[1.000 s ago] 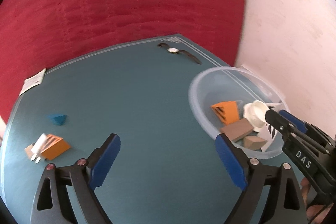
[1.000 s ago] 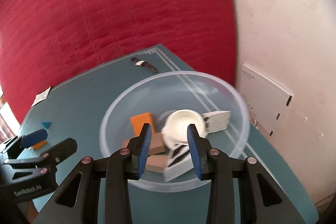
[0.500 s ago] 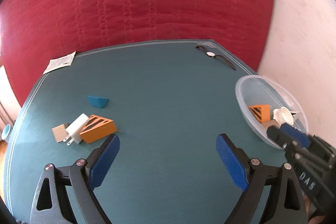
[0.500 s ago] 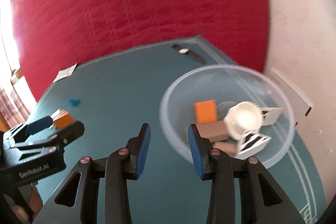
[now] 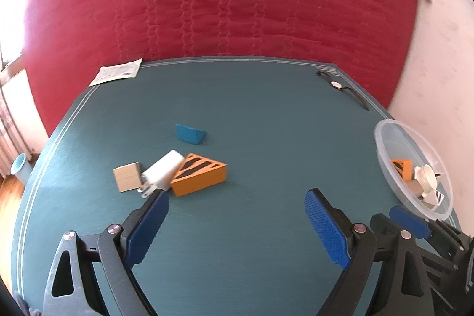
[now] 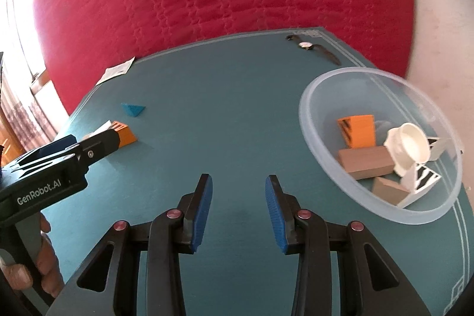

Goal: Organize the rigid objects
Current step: 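Bring both tools back over the table, right tool toward the orange striped wedge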

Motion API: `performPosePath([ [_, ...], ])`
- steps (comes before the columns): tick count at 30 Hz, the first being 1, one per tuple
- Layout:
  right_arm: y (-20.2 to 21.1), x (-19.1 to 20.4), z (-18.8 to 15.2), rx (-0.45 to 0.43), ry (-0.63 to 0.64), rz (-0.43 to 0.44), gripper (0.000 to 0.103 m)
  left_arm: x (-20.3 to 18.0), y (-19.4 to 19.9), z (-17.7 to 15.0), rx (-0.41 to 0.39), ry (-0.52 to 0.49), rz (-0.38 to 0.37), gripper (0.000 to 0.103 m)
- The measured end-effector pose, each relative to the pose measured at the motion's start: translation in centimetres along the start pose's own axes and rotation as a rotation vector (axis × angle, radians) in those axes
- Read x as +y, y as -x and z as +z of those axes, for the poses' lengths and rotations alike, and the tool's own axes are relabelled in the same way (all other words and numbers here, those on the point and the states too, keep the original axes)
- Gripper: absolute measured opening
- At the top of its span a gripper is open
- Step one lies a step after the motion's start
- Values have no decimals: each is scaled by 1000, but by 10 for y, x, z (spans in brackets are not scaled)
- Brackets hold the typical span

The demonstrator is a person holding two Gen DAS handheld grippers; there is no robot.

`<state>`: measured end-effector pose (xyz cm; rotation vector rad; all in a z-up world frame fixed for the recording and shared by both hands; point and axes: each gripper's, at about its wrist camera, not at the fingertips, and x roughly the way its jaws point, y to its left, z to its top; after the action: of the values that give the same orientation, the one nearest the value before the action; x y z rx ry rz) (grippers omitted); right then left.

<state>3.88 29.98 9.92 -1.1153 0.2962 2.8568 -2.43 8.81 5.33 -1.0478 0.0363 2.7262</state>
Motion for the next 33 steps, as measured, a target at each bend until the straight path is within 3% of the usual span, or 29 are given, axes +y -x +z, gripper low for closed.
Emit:
performPosePath([
  [5, -6, 13, 2, 26, 24, 16, 39, 11, -1, -1, 2, 24, 15, 95],
  [10, -14, 31, 6, 54, 65, 47, 47, 25, -2, -1, 0, 54, 30, 95],
  [22, -40, 80, 13, 100, 151, 137, 51, 87, -2, -6, -2, 191, 106, 95],
  [25, -45, 95, 15, 104, 184, 162, 57, 99, -2, -8, 3, 222, 128, 95],
  [27, -48, 104, 16, 99, 204, 173, 67, 106, -2, -11, 8, 240, 140, 95],
  [33, -64, 125, 23, 102, 241, 197, 68, 123, -3, -17, 21, 288, 172, 95],
])
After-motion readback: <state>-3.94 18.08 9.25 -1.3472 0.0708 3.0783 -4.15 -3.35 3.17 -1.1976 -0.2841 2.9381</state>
